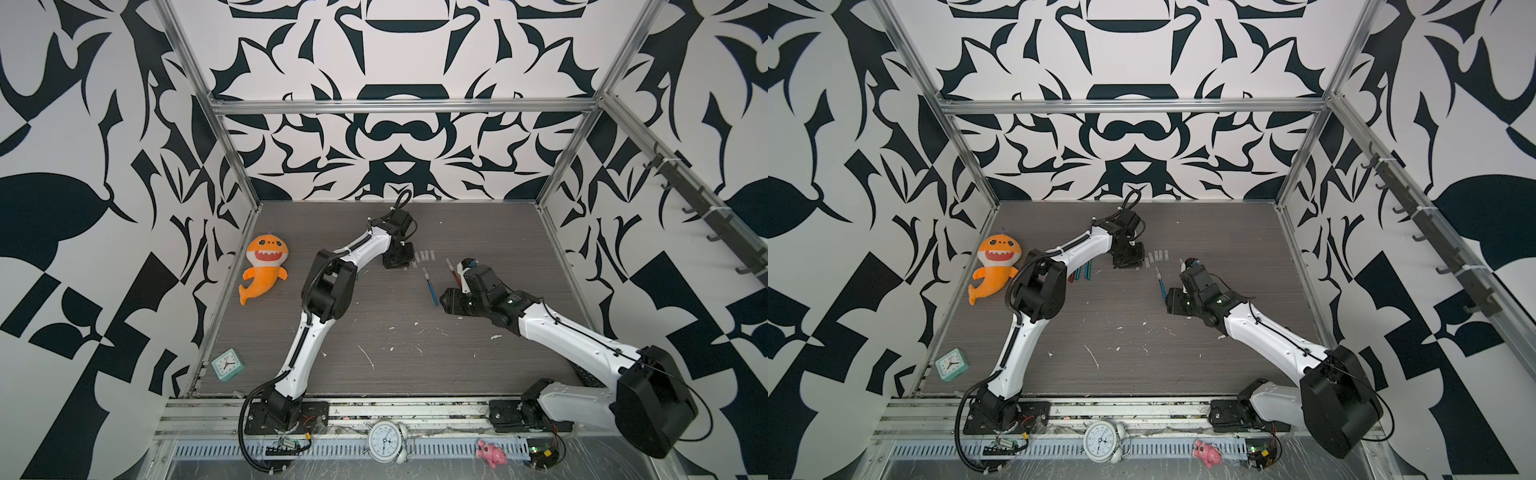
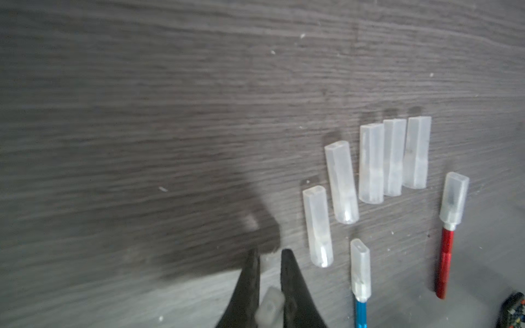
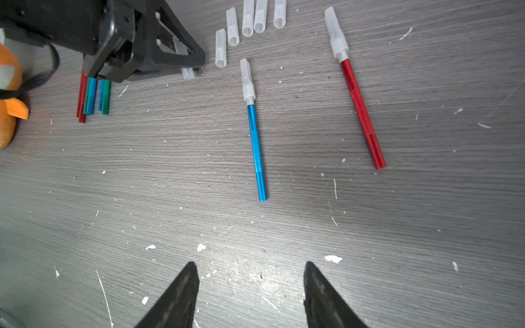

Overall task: Remove protective caps from carving knives
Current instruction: Place the protective sleeve at the center of the board.

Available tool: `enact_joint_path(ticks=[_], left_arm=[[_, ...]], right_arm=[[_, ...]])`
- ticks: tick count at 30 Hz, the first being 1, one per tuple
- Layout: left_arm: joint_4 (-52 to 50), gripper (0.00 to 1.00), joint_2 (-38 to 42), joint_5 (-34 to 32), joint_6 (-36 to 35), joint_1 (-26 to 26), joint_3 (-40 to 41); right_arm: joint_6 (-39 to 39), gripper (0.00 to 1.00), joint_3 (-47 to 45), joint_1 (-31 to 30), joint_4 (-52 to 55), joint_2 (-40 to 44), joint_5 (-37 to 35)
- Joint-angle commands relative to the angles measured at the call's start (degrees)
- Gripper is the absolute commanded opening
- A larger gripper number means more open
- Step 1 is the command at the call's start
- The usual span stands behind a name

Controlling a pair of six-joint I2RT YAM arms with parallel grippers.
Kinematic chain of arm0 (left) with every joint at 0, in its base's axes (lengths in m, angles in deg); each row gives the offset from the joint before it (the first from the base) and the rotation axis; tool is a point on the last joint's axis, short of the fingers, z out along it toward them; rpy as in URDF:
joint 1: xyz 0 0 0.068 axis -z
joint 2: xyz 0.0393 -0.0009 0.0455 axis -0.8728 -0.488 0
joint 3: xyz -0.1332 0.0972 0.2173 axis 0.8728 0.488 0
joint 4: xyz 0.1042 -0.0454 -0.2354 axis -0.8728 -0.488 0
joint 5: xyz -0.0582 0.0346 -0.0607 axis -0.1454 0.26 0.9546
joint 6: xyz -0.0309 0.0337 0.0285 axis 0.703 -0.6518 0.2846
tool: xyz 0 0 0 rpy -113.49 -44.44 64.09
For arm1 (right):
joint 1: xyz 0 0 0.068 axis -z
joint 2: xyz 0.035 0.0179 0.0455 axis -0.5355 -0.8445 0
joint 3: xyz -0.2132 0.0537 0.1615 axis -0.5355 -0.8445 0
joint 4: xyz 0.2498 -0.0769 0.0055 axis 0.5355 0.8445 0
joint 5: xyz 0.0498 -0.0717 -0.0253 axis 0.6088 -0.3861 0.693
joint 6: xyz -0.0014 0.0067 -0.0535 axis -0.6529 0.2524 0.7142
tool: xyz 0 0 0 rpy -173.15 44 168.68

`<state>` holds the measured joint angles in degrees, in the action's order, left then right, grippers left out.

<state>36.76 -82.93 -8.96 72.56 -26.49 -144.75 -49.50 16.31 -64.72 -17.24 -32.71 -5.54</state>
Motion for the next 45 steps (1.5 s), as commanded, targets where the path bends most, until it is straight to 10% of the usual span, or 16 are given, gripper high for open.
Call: enact_joint_path(ticks=[1, 29, 38, 45], left_arm=[[-2.4, 0.05, -1.6, 1.3, 0.8, 0.5, -2.0], [-3.9, 0.24, -1.4, -0.3, 1.3, -0.2, -5.6], [-2.4, 0.46, 10.2, -2.1, 0.6, -2.3, -4.2], [5.4, 0.67, 26.0, -4.0, -0.2, -2.6, 11.9]], right_arm=[[-0.7, 0.61, -0.9, -0.2, -1.3, 1.0, -0.2], [-0.8, 0.58, -1.2, -0.2, -2.9, -2.1, 1.7], [2.3, 0.54, 4.3, -0.1, -4.8, -11.2, 0.5], [5.8, 0.52, 11.4, 1.9, -5.5, -20.6, -0.4]])
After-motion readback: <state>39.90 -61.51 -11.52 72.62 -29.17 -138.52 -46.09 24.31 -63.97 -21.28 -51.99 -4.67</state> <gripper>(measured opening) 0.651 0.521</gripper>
